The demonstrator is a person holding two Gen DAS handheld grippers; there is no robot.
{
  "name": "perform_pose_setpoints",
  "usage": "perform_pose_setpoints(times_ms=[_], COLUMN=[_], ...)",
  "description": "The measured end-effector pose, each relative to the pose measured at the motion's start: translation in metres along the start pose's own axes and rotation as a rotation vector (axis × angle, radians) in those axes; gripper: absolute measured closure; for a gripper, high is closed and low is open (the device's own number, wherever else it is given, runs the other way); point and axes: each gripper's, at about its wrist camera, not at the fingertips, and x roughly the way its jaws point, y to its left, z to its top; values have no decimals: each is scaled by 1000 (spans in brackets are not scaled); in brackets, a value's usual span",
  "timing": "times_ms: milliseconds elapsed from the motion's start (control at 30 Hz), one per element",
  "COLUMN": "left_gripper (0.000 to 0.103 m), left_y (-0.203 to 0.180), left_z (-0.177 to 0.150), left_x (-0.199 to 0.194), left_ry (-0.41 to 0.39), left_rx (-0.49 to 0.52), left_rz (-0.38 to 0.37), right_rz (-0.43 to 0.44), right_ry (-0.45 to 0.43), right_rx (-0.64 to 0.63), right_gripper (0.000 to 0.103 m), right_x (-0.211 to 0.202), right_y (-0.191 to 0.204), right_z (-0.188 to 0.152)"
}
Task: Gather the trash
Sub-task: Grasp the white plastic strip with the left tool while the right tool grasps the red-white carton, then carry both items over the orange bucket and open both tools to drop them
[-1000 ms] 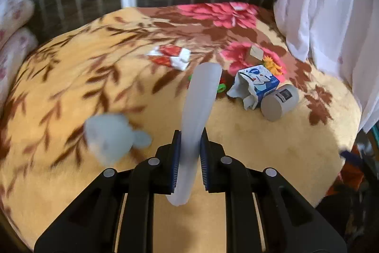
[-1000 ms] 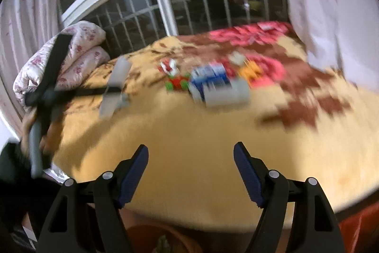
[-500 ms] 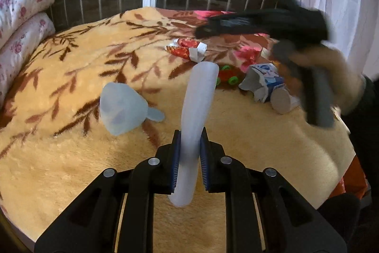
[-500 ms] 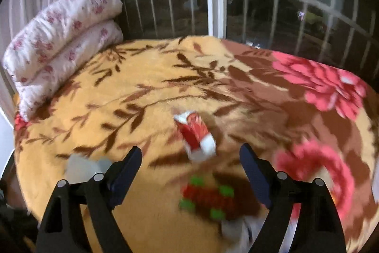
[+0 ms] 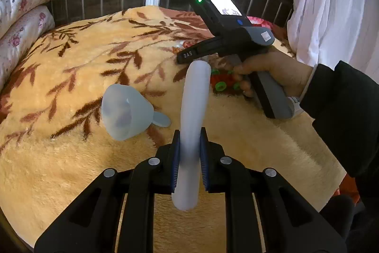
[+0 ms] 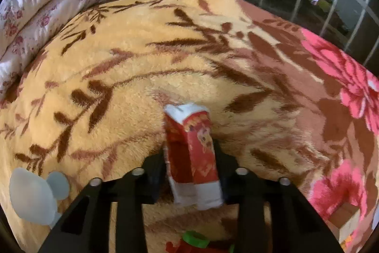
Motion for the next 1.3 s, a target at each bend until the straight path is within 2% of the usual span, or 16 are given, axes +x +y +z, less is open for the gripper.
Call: perform_pose_setpoints(times_ms=[167, 300, 433, 567, 733, 900, 1100, 1200, 1300], left_gripper=[88, 88, 88, 88, 88, 88, 88, 88, 88], left_y=[2, 0, -8, -18, -32, -48, -61, -60, -56], left_z=[3, 3, -4, -19, -56, -94, -141, -167, -188], left_x=[-7, -18, -36, -54, -72, -99, -123, -117, -105], left_ry=[-12, -37, -71, -92, -50, -25, 25, 92, 164], left_rx=[-27, -30, -1, 36, 37, 47, 58, 65, 70], left_rz=[-31, -58, -82, -89, -106, -98, -94, -80, -48], right_rz=[3, 14, 9, 42, 35, -11, 65, 94, 118], right_ry=[-71, -144, -211, -255, -266, -259, -164, -99, -69], right_rx=[43, 67, 124, 195, 233, 240, 338, 375, 391], right_gripper=[74, 73, 73, 73, 72, 72, 72, 72, 72], right_x=[-37, -89, -151, -200, -245, -257, -239, -222, -212], right_y=[0, 11, 17, 23, 46, 79, 105, 112, 115], right_z=[-4, -29, -88, -156, -250, -326, -400, -420, -427])
